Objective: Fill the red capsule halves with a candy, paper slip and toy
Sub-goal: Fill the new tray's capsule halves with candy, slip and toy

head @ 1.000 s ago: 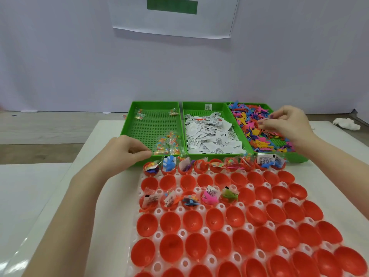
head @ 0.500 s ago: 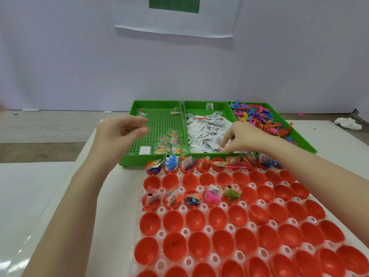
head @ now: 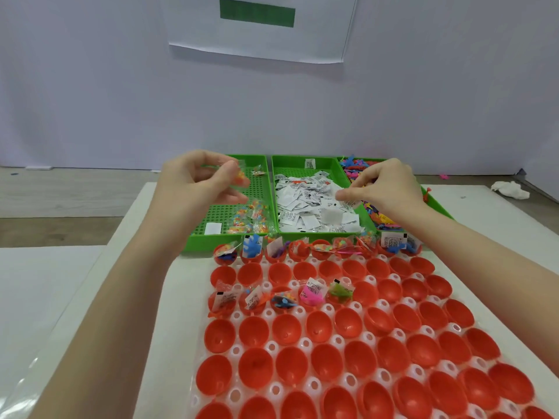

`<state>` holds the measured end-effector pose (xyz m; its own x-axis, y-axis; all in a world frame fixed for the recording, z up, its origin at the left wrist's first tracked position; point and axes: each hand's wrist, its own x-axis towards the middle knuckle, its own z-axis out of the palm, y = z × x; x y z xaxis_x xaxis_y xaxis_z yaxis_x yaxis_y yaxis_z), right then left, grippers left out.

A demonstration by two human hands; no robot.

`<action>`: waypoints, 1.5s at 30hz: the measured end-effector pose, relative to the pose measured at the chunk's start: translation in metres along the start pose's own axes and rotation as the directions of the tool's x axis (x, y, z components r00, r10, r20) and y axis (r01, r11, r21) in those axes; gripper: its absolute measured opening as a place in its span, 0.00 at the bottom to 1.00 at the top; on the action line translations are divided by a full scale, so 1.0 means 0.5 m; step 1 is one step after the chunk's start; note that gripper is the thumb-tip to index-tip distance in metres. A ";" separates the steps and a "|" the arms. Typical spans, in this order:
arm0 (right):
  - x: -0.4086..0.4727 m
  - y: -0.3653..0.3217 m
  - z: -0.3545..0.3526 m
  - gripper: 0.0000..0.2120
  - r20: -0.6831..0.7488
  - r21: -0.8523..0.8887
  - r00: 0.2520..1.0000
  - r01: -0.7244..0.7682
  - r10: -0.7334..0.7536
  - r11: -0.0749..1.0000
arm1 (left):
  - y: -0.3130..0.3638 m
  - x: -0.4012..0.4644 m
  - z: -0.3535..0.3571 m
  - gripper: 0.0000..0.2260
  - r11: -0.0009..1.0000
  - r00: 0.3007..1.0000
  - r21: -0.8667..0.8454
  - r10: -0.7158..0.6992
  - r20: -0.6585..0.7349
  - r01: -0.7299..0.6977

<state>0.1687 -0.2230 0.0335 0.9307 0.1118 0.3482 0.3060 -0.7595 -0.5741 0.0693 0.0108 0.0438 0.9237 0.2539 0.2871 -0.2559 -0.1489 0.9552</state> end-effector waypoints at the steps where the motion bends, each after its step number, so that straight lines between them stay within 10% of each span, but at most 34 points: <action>1: -0.001 0.002 -0.001 0.12 -0.006 -0.020 1.000 -0.011 0.011 1.000 | 0.004 -0.004 0.011 0.02 1.000 1.000 0.005 -0.011 0.024 0.011; 6: -0.012 -0.007 -0.008 0.06 -0.003 0.114 0.996 -0.093 0.094 0.989 | 0.016 -0.025 0.064 0.02 0.997 0.991 -0.032 -0.071 0.111 0.075; 13: -0.111 -0.102 -0.053 0.13 0.267 0.721 0.946 -0.323 0.185 0.613 | 0.043 -0.056 0.114 0.05 0.873 0.878 -0.293 -0.257 0.405 0.390; 17: -0.151 -0.128 -0.065 0.07 0.164 0.726 0.980 -0.198 0.114 0.659 | 0.057 -0.067 0.124 0.11 0.777 0.838 -0.418 -0.246 0.487 0.471; 21: -0.171 -0.128 -0.064 0.03 0.006 0.716 0.999 -0.040 0.052 0.697 | 0.057 -0.078 0.131 0.16 0.907 0.852 -0.275 -0.147 0.503 0.319; 29: -0.184 -0.097 -0.104 0.13 0.209 0.849 0.978 -0.179 -0.004 0.496 | 0.058 -0.084 0.135 0.11 0.950 0.891 -0.202 -0.134 0.433 0.240; 45: -0.213 -0.098 -0.114 0.27 0.235 0.725 0.959 -0.065 -0.158 0.686 | 0.080 -0.091 0.114 0.11 0.963 0.738 -0.198 -0.003 0.675 0.185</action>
<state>0.0433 -0.2341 0.0668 0.8916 0.3774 0.2503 0.2946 -0.0635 -0.9535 0.0331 -0.0611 0.0648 0.8748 -0.4572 0.1603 -0.1322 0.0930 0.9868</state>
